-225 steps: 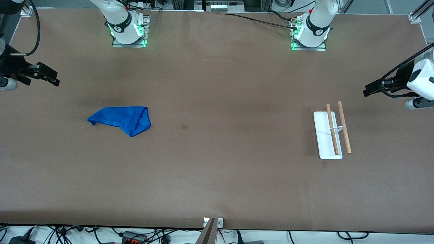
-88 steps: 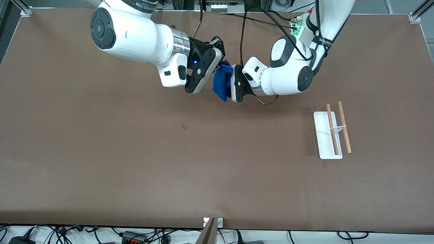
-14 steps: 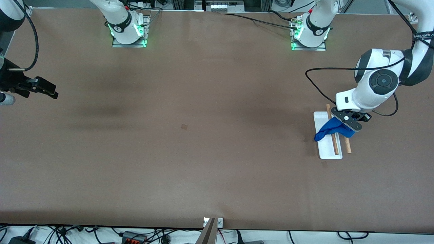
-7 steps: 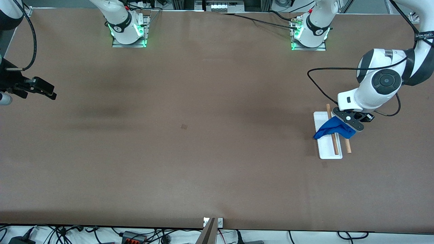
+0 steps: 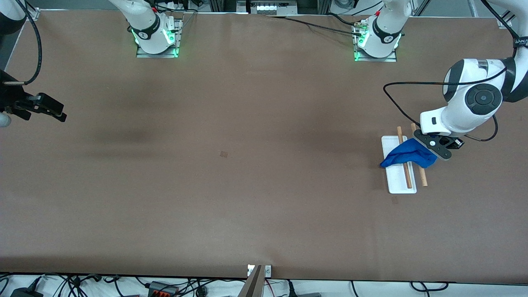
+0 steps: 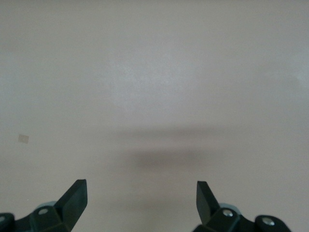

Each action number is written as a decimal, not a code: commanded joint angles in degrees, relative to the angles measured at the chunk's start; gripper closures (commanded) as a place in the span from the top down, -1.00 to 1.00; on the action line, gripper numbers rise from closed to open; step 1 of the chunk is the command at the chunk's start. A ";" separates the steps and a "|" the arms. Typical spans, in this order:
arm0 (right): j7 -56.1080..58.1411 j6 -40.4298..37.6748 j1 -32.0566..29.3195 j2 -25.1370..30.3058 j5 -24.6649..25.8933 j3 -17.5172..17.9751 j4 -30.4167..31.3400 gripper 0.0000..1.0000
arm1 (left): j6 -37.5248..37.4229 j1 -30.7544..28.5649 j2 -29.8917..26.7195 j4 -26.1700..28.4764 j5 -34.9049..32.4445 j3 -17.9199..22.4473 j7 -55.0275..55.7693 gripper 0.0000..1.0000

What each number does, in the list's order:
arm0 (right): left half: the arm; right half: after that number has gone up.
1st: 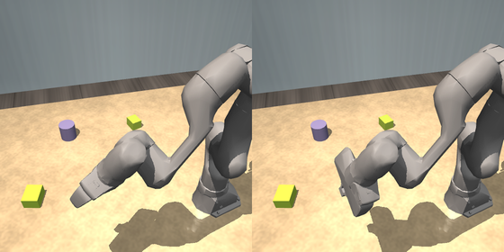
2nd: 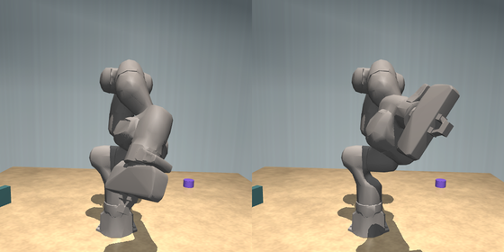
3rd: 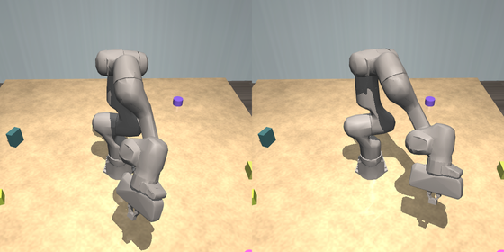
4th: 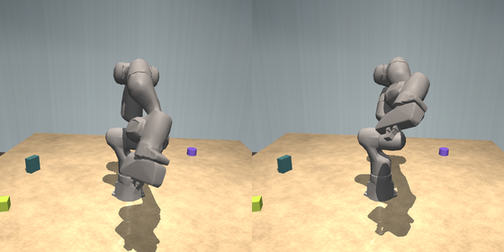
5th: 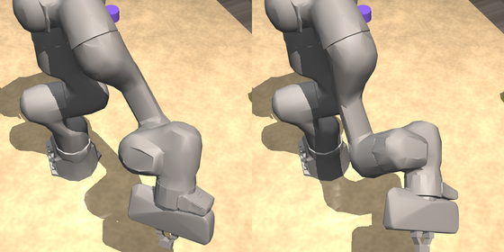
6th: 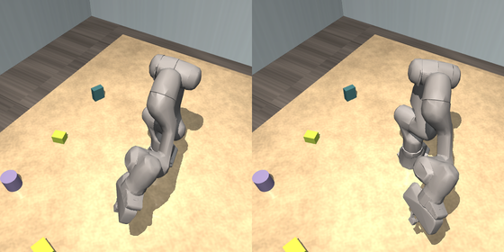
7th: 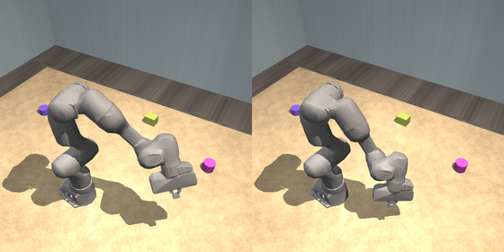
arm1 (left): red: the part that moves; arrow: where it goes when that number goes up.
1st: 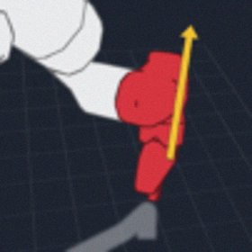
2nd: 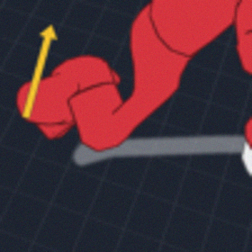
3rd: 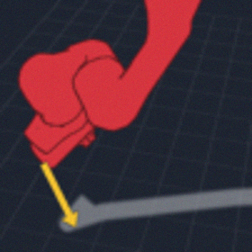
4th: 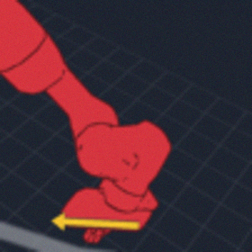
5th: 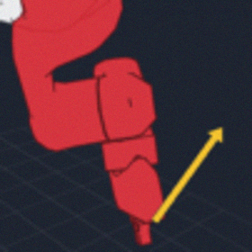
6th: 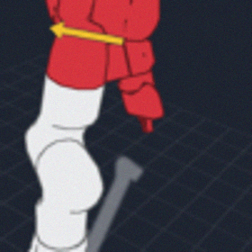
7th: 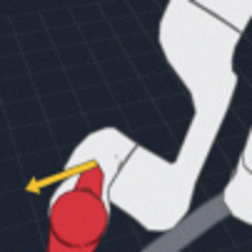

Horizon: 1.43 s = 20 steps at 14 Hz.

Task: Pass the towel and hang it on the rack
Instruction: 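Lower the towel over the wooden dowels with the left gripper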

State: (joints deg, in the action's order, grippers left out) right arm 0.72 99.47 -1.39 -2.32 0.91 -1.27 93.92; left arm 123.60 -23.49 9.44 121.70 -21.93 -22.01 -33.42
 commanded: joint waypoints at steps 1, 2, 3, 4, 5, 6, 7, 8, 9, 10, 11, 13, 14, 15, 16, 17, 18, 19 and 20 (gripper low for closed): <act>1.12 -0.33 -0.72 0.04 0.41 0.30 -1.10 1.00 | -3.79 -0.33 -1.27 -1.72 3.02 -0.76 -1.38 0.07; 1.13 -0.33 -0.55 0.04 0.41 0.13 -1.10 1.00 | -5.29 -0.16 -1.10 -2.68 4.25 -0.76 -1.30 0.08; 1.13 -0.33 -0.55 0.04 0.58 0.30 -1.10 1.00 | -7.13 0.02 -1.01 -3.39 4.61 -0.84 -0.86 0.27; 1.13 -0.33 -0.55 -0.05 0.58 0.30 -1.10 1.00 | -8.11 -0.15 -0.83 -3.83 4.61 -1.02 -1.38 0.58; 1.21 -0.42 -0.55 -0.05 0.58 0.30 -1.10 1.00 | -8.38 -0.15 -0.83 -4.36 4.70 -1.02 -1.47 0.61; 1.21 -0.42 -0.55 -0.05 0.58 0.39 -1.10 1.00 | -8.38 -0.15 -0.92 -4.45 4.70 -1.11 -1.38 0.72; 1.21 -0.42 -0.55 0.04 0.58 0.48 -1.10 1.00 | -8.38 -0.15 -0.92 -4.54 4.79 -1.11 -1.47 0.88; 1.13 -0.42 -0.46 -0.05 0.58 0.48 -1.10 1.00 | -8.29 -0.15 -0.83 -4.54 4.79 -1.11 -1.56 0.93; 0.95 -0.42 -0.37 -0.05 0.58 0.48 -1.10 1.00 | -8.20 -0.15 -0.83 -4.54 4.79 -1.11 -1.73 0.93; 0.95 -0.42 -0.37 -0.05 0.58 0.56 -1.10 1.00 | -8.29 -0.07 -0.83 -4.54 4.79 -1.11 -1.82 0.93; 0.95 -0.50 -0.37 -0.05 0.58 0.57 -1.10 1.00 | -8.29 -0.07 -0.83 -4.54 4.79 -1.11 -1.82 0.93; 0.95 -0.42 -0.46 -0.14 0.58 0.57 -1.02 1.00 | -8.20 -0.15 -0.83 -4.54 4.79 -1.20 -1.82 0.93; 0.86 -0.50 -0.37 -0.14 0.58 0.57 -1.02 1.00 | -8.29 -0.07 -0.83 -4.54 4.79 -1.20 -1.82 0.93; 0.95 -0.42 -0.46 -0.05 0.58 0.57 -1.02 1.00 | -8.20 -0.07 -0.83 -4.54 4.70 -1.20 -1.82 0.93; 1.04 -0.42 -0.46 -0.14 0.50 0.57 -1.02 1.00 | -8.29 -0.07 -0.92 -4.54 4.79 -1.20 -1.91 0.93; 0.86 -0.42 -0.55 -0.14 0.49 0.57 -1.02 1.00 | -8.29 -0.07 -0.92 -4.89 4.79 -1.20 -1.82 0.93; 0.69 -0.42 -0.55 -0.14 0.49 0.48 -1.02 1.00 | -8.81 -0.07 -0.83 -5.93 4.79 -1.20 -1.74 0.93; 0.60 -0.42 -0.55 -0.14 0.49 0.48 -1.02 1.00 | -9.17 -0.07 -0.92 -6.55 4.87 -1.20 -1.56 0.97; 0.34 -0.50 -0.46 -0.14 0.49 0.48 -1.02 1.00 | -10.56 -0.15 -0.92 -7.86 6.70 -1.20 -1.21 1.00</act>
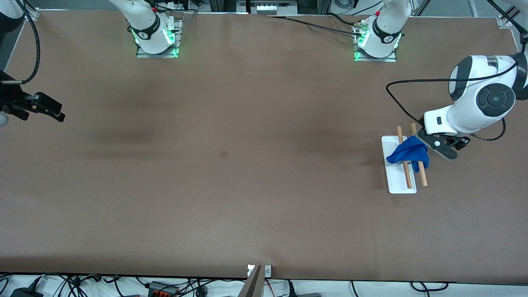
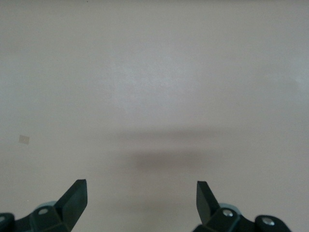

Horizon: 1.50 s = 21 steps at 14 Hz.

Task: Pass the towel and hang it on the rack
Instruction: 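Open the left gripper and release the towel on the rack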

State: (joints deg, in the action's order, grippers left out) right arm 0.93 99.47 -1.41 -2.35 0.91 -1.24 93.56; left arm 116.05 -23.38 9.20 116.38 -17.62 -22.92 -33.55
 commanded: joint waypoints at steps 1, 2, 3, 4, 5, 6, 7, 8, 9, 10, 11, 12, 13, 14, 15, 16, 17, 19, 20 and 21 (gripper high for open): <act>0.03 -0.50 -0.44 -0.02 0.49 0.45 -0.66 1.00 | -5.72 -0.17 -0.50 -4.73 3.98 -0.28 -1.00 1.00; 0.12 -0.59 -0.53 -0.02 0.41 0.45 -0.57 1.00 | -8.27 -0.08 -0.33 -6.76 4.26 -0.28 -0.65 1.00; 0.12 -0.68 -0.53 0.07 0.32 0.45 -0.48 1.00 | -9.25 0.00 -0.15 -7.82 4.70 -0.28 -0.12 1.00; -0.31 -1.89 -0.53 0.07 0.23 0.45 -0.48 1.00 | -9.61 0.26 -0.15 -8.18 6.27 -0.46 1.02 1.00; -0.41 -2.60 -0.44 0.07 0.23 0.45 -0.48 1.00 | -9.61 0.27 -0.15 -8.44 7.15 -0.46 1.37 1.00; -0.41 -2.52 -0.44 -0.02 0.23 0.45 -0.48 1.00 | -9.70 0.27 -0.15 -9.32 7.34 -0.46 1.38 1.00; -0.41 -2.44 -0.44 -0.11 0.14 0.45 -0.48 1.00 | -10.31 0.18 -0.06 -10.11 7.43 -0.46 1.38 1.00; -0.41 -2.43 -0.44 -0.11 0.14 0.45 -0.57 1.00 | -12.49 0.09 0.03 -11.94 7.95 -0.46 1.38 1.00; -0.41 -2.35 -0.44 -0.11 0.14 0.45 -0.57 1.00 | -15.03 0.00 0.46 -14.14 9.35 -0.37 1.55 1.00; -0.41 -2.43 -0.53 -0.02 0.06 0.45 -0.57 1.00 | -17.84 0.00 0.99 -16.51 11.19 -0.28 2.08 1.00; -0.32 -2.61 -0.44 0.16 0.14 0.45 -0.57 1.00 | -21.09 0.09 1.25 -18.10 11.64 -0.37 4.95 1.00; -0.15 -2.61 -0.35 0.16 0.14 0.45 -0.48 1.00 | -22.86 0.00 1.61 -19.42 11.73 -0.11 8.20 1.00; 0.29 -2.70 -0.44 0.59 0.14 0.45 -0.14 1.00 | -22.88 0.53 0.22 -19.26 11.65 -0.02 10.84 1.00; 0.47 -2.61 -0.53 0.77 0.23 0.45 0.22 1.00 | -23.06 1.66 -1.02 -19.17 11.73 0.15 13.48 1.00; 0.47 -2.18 -0.53 1.29 0.32 0.36 1.09 1.00 | -23.15 2.37 -1.90 -19.17 11.73 0.42 16.29 1.00; 0.47 -1.56 -0.44 2.00 0.49 0.36 2.49 1.00 | -23.15 2.64 -3.04 -19.08 11.91 0.42 18.41 1.00; 0.47 -0.51 -0.44 2.70 0.49 0.36 3.81 1.00 | -23.06 3.68 -3.83 -18.99 13.21 0.51 20.60 1.00; 0.47 0.64 -0.53 3.76 0.49 0.36 5.58 1.00 | -23.15 5.71 -4.89 -18.99 14.63 3.04 23.26 1.00; 0.47 0.12 -0.53 3.85 0.49 0.36 5.49 1.00 | -23.41 7.28 -5.07 -18.99 15.24 5.32 23.18 1.00; 0.47 -0.41 -0.53 3.94 0.41 0.36 5.23 1.00 | -23.41 9.91 -5.59 -18.99 16.12 8.39 23.35 1.00</act>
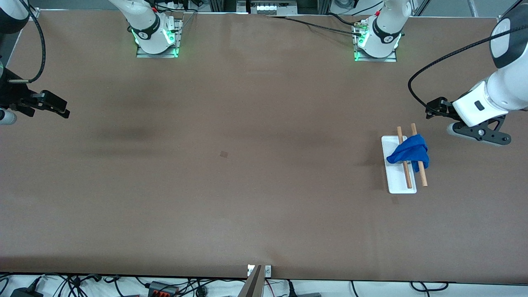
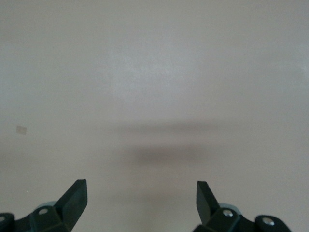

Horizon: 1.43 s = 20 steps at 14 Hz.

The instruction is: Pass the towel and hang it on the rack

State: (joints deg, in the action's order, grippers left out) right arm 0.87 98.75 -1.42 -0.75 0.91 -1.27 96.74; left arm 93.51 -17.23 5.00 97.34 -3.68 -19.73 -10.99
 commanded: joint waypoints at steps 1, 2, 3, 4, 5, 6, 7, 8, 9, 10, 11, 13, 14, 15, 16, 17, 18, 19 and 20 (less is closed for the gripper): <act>0.45 -0.05 -0.51 2.51 0.15 0.21 1.79 1.00 | -0.79 7.18 -1.84 0.13 3.49 9.23 1.23 1.00; 0.44 0.13 -0.60 2.51 0.06 0.13 1.78 1.00 | -0.61 9.65 -2.27 0.13 4.72 12.58 3.15 1.00; 0.36 0.13 -0.69 2.42 0.06 0.04 1.78 1.00 | -0.35 10.19 -3.06 0.13 4.90 13.39 5.69 1.00; 0.01 -0.05 -0.60 2.42 0.06 0.12 1.78 1.00 | 0.00 10.29 -2.90 0.05 4.73 13.49 8.41 1.00; -0.17 -0.31 -0.51 2.42 0.14 0.12 1.78 1.00 | 0.01 10.20 -2.89 0.13 4.64 13.58 11.66 1.00; 0.00 -0.92 -0.51 2.42 0.23 0.12 1.61 1.00 | -0.43 10.03 -3.24 0.13 5.08 13.75 13.17 1.00; -0.26 -1.01 -0.51 2.34 0.23 0.21 1.09 1.00 | -0.87 10.11 -3.94 0.13 4.73 13.84 13.10 1.00; -0.35 -1.02 -0.51 2.07 0.23 0.30 0.21 1.00 | -0.79 10.20 -4.12 0.13 4.73 13.84 12.93 1.00; -0.26 -1.02 -0.42 1.98 0.23 0.30 0.12 1.00 | -0.44 10.29 -4.04 0.05 4.82 13.84 12.58 1.00; -0.08 -1.02 -0.51 1.98 0.23 0.30 0.03 1.00 | -0.35 10.46 -4.04 0.13 4.91 13.84 11.70 1.00; 0.35 -1.02 -0.68 1.98 0.15 0.13 0.11 1.00 | -0.43 10.46 -4.04 0.13 4.99 13.84 11.26 1.00; 0.27 -1.02 -0.69 1.98 0.14 0.12 0.11 1.00 | -0.78 10.38 -4.12 0.05 5.34 13.75 11.43 1.00; -0.17 -1.02 -0.51 1.98 0.14 0.12 0.03 1.00 | -0.79 10.46 -4.21 0.05 5.35 13.75 11.52 1.00; -0.17 -1.02 -0.51 1.98 0.14 0.12 0.03 1.00 | -0.79 10.46 -4.21 -0.04 5.35 13.75 11.43 1.00; 0.26 -1.02 -0.51 1.98 0.23 0.12 0.03 1.00 | -0.79 10.46 -4.21 -0.04 5.35 13.75 11.43 1.00; 0.53 -1.02 -0.51 1.98 0.23 0.12 0.03 1.00 | -0.79 10.46 -4.30 -0.04 5.35 13.75 11.43 1.00; 0.62 -1.10 -0.51 2.07 0.32 0.12 0.03 1.00 | -0.79 10.46 -4.39 -0.13 5.35 13.75 11.52 1.00; 0.62 -1.02 -0.51 2.16 0.58 0.30 0.03 1.00 | -0.96 10.64 -4.48 -0.48 5.35 13.75 11.78 1.00; 0.62 -1.02 -0.42 2.25 0.67 0.39 0.11 1.00 | -1.31 10.73 -4.48 -0.66 5.35 13.75 11.78 1.00</act>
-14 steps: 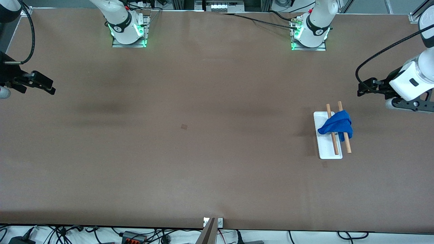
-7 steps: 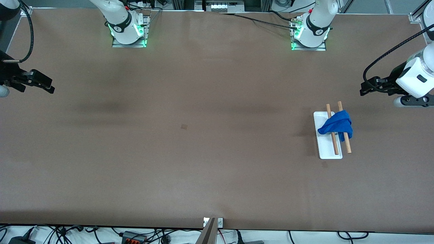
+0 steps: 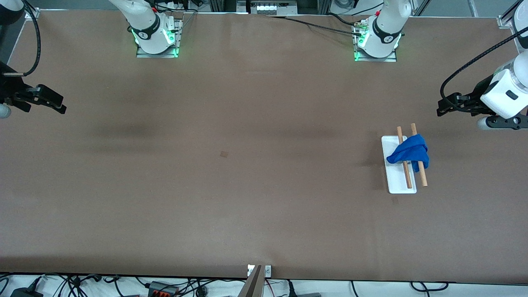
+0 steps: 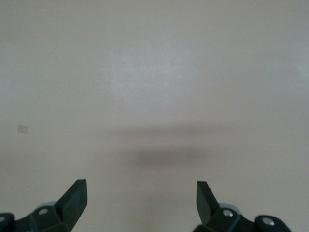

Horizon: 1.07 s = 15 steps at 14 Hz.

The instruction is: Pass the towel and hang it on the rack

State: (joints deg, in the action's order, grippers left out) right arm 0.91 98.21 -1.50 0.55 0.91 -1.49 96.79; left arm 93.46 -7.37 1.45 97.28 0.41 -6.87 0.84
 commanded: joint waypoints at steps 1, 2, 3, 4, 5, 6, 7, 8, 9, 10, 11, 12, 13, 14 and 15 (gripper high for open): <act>0.67 -0.38 -0.43 1.03 0.67 0.52 0.32 1.00 | -1.34 0.86 -0.93 -0.60 1.26 0.89 -0.05 1.00; 0.68 -0.47 -0.43 1.12 0.67 0.52 0.67 1.00 | -1.35 0.86 -0.93 -0.60 1.26 0.89 -0.05 1.00; 0.68 -0.56 -0.43 1.21 0.67 0.52 0.76 1.00 | -1.43 0.95 -1.01 -0.60 1.26 0.89 -0.05 1.00; 0.59 -0.65 -0.43 1.21 0.59 0.52 0.76 1.00 | -1.96 1.04 -1.10 -0.68 1.26 0.89 -0.14 1.00; 0.59 -0.91 -0.43 1.30 0.58 0.52 0.85 1.00 | -2.40 1.04 -1.62 -0.60 1.26 0.89 -0.31 1.00; 0.59 -0.91 -0.43 1.30 0.58 0.43 0.85 1.00 | -2.31 1.13 -1.72 -0.60 1.26 0.89 -0.31 1.00; 0.67 -0.91 -0.43 1.30 0.67 0.52 0.94 1.00 | -2.40 1.04 -1.72 -0.60 1.52 0.89 -0.40 1.00; 0.68 -0.91 -0.43 1.30 0.67 0.52 0.85 1.00 | -2.40 1.13 -1.72 -0.68 1.87 0.89 -0.31 1.00; 0.76 -0.82 -0.43 1.38 0.67 0.43 0.85 1.00 | -2.40 1.13 -1.80 -0.60 2.04 0.89 -0.05 1.00; 1.02 -0.82 -0.43 1.39 0.76 0.52 0.85 1.00 | -2.49 1.13 -1.80 -0.60 2.13 0.89 0.04 1.00; 1.03 -0.74 -0.35 1.39 0.85 0.52 0.94 1.00 | -2.49 1.13 -1.89 -0.42 2.13 0.89 -0.22 1.00; 1.03 -0.65 -0.35 1.39 0.85 0.52 0.85 1.00 | -2.40 1.04 -1.89 -0.42 2.13 0.89 -0.57 1.00; 1.03 -0.73 -0.35 1.39 0.85 0.52 0.94 1.00 | -2.40 1.13 -1.89 -0.42 2.13 0.98 -0.58 1.00; 1.03 -0.73 -0.43 1.30 0.85 0.52 0.94 1.00 | -2.40 1.13 -1.89 -0.42 2.13 0.89 -0.58 1.00; 1.03 -0.73 -0.43 1.38 0.93 0.52 0.94 1.00 | -2.40 1.13 -1.89 -0.42 2.13 0.89 -0.58 1.00</act>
State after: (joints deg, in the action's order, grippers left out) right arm 1.09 97.76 -1.49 0.60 0.92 -1.45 96.81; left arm 91.96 -6.96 0.21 97.13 1.31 -6.85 0.84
